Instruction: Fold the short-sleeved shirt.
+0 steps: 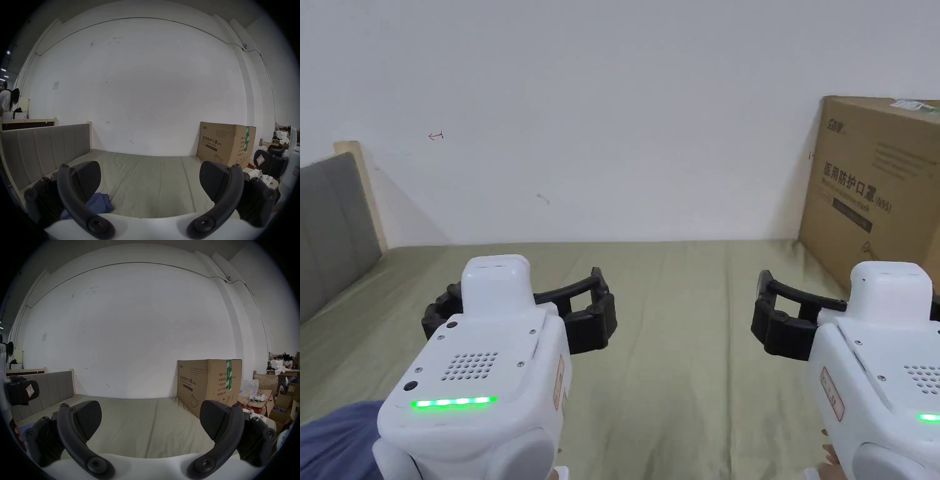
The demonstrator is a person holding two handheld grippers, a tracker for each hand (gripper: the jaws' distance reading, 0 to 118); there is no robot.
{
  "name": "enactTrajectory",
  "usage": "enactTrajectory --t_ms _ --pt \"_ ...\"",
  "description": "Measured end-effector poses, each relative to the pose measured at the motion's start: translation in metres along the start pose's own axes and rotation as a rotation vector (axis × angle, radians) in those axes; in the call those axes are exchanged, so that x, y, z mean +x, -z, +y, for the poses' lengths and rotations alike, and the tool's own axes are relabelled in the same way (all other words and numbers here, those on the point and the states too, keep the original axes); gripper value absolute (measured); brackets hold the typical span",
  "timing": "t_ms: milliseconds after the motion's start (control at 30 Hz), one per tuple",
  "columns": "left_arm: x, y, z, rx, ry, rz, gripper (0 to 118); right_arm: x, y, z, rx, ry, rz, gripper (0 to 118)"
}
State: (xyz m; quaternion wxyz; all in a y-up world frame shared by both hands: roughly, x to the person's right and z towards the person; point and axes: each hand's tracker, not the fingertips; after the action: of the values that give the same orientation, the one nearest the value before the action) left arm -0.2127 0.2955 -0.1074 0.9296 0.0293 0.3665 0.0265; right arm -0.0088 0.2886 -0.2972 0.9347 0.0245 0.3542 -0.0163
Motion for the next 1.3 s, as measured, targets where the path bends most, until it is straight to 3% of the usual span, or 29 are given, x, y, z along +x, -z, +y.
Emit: enactTrajectory --t_ms 133,233,300,333,367,400,467,500,533,567,600,633,667,700,800,867,933,967,1000,1067,1100,1167,1300 --pt "0.000 0.000 -0.001 0.001 0.021 0.014 118 0.001 0.001 0.000 -0.013 0.009 -0.001 118" --pt "0.004 -0.001 0.000 0.005 0.078 0.032 118 0.005 0.001 0.001 -0.018 0.060 0.013 118" --pt "0.020 -0.003 0.000 0.063 0.294 0.123 118 0.018 0.005 -0.001 -0.045 0.234 0.042 118" --pt "0.030 -0.004 -0.003 0.106 0.446 0.163 118 0.028 0.009 -0.004 -0.071 0.381 0.053 118" --pt "0.042 -0.005 -0.009 0.161 0.639 0.189 118 0.043 0.013 -0.012 -0.114 0.603 0.046 118" --pt "0.053 -0.005 -0.019 0.221 0.869 0.214 118 0.060 0.017 -0.026 -0.165 0.871 0.038 118" --pt "0.069 -0.001 -0.054 0.350 1.401 0.278 118 0.091 0.022 -0.071 -0.263 1.490 0.020 118" --pt "0.070 0.000 -0.071 0.427 1.614 0.307 118 0.095 0.021 -0.098 -0.316 1.707 -0.051 118" --pt "0.067 0.003 -0.086 0.494 1.782 0.312 118 0.098 0.019 -0.121 -0.401 1.903 -0.138 118" --pt "0.066 0.004 -0.090 0.519 1.794 0.310 118 0.100 0.013 -0.143 -0.478 1.997 -0.213 118" --pt "0.068 0.003 -0.086 0.475 1.682 0.286 118 0.100 0.012 -0.153 -0.518 2.007 -0.224 118" --pt "0.069 0.002 -0.077 0.380 1.474 0.241 118 0.102 0.012 -0.155 -0.542 1.922 -0.195 118" --pt "0.070 0.001 -0.065 0.302 1.287 0.223 118 0.101 0.013 -0.146 -0.518 1.754 -0.187 118" --pt "0.069 0.003 -0.054 0.247 1.117 0.227 118 0.101 0.012 -0.140 -0.490 1.645 -0.184 118" --pt "0.041 0.005 -0.013 0.101 0.490 0.144 118 0.100 0.028 -0.085 -0.308 1.082 -0.068 118" --pt "0.014 0.011 -0.005 0.020 0.121 0.126 118 0.066 0.029 -0.038 -0.194 0.490 -0.061 118" --pt "-0.008 0.014 -0.005 0.004 -0.063 0.146 115 0.028 0.016 -0.027 -0.017 -0.040 -0.115 117" --pt "-0.013 0.012 -0.007 0.024 -0.078 0.144 114 0.017 0.016 -0.029 0.031 -0.174 -0.102 117" --pt "-0.016 0.011 -0.008 0.040 -0.065 0.142 115 0.011 0.014 -0.027 0.052 -0.219 -0.052 117" --pt "-0.016 0.010 -0.010 0.055 -0.020 0.146 115 0.006 0.012 -0.021 0.027 -0.124 0.029 117" --pt "-0.017 0.009 -0.010 0.060 0.001 0.144 115 0.015 0.013 -0.022 0.011 -0.055 0.022 117" --pt "-0.012 0.008 -0.010 0.063 0.030 0.139 115 0.013 0.013 -0.023 -0.005 0.000 -0.019 117" --pt "-0.011 0.005 -0.010 0.062 0.051 0.129 115 0.016 0.012 -0.025 -0.006 -0.005 -0.024 117"
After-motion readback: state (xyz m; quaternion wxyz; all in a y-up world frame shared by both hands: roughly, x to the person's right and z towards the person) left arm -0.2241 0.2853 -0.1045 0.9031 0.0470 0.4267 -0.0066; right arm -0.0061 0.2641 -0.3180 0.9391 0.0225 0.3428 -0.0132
